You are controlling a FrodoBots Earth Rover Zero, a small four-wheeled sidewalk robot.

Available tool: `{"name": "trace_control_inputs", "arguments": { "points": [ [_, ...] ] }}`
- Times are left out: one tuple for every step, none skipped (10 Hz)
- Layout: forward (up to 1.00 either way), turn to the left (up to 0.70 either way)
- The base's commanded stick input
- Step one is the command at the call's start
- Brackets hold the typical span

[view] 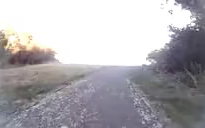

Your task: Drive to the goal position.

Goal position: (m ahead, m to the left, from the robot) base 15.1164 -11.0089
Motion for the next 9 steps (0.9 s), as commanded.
{"name": "trace_control_inputs", "arguments": {
  "points": [
    [1.00, -0.05],
    [1.00, -0.37],
    [1.00, -0.38],
    [1.00, -0.39],
    [1.00, -0.11],
    [1.00, -0.03],
    [1.00, -0.01],
    [1.00, -0.02],
    [1.00, -0.02]
  ]
}}
